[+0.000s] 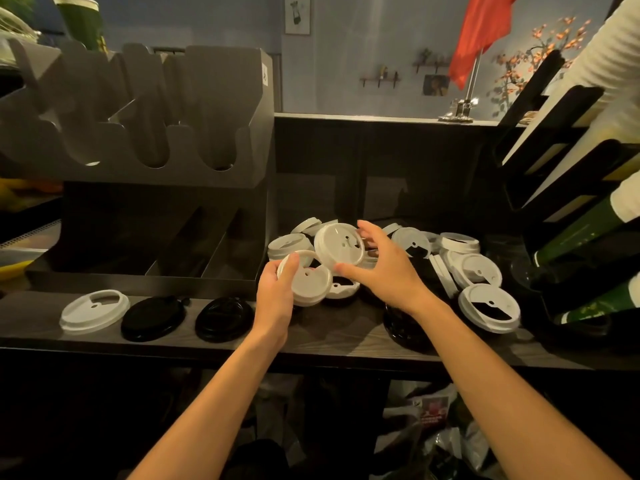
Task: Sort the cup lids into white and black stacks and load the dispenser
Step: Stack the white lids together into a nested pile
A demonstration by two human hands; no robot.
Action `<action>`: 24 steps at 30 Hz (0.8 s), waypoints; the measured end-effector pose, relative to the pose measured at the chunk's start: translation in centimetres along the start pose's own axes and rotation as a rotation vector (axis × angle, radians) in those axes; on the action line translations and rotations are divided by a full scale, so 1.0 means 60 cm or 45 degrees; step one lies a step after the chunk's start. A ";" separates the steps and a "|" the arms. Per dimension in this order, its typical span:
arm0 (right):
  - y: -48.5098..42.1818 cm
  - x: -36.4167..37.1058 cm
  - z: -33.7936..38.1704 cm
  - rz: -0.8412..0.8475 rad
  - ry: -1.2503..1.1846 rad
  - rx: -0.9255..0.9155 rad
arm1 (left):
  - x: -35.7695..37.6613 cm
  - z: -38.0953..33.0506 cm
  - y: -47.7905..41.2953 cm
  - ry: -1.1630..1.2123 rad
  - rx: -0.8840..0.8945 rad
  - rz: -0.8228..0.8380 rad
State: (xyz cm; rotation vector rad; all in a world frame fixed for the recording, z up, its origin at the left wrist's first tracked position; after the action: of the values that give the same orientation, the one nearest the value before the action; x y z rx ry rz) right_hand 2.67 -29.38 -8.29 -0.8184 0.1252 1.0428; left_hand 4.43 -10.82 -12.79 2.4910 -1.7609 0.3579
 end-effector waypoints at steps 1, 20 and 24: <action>0.001 -0.002 0.004 0.027 -0.023 -0.013 | 0.000 0.000 0.000 0.007 -0.012 0.003; 0.011 0.020 0.014 0.284 -0.225 0.006 | 0.001 -0.008 0.018 0.047 0.186 0.172; 0.004 0.007 0.009 0.080 0.132 -0.056 | -0.001 -0.003 0.012 0.006 0.212 0.063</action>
State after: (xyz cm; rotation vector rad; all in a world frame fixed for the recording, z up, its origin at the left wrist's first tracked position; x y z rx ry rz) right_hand 2.56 -28.65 -8.21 -0.9136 0.2178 1.0652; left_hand 3.69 -10.95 -12.70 2.5563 -1.8655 0.5344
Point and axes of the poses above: each hand's wrist, its own y-axis away from the middle knuckle, its own x-axis out of the palm, z = x × y, the point moved 1 cm from there along -y, towards the middle knuckle, and after that the axes turned 15 degrees about -z, right-handed, at the moved point
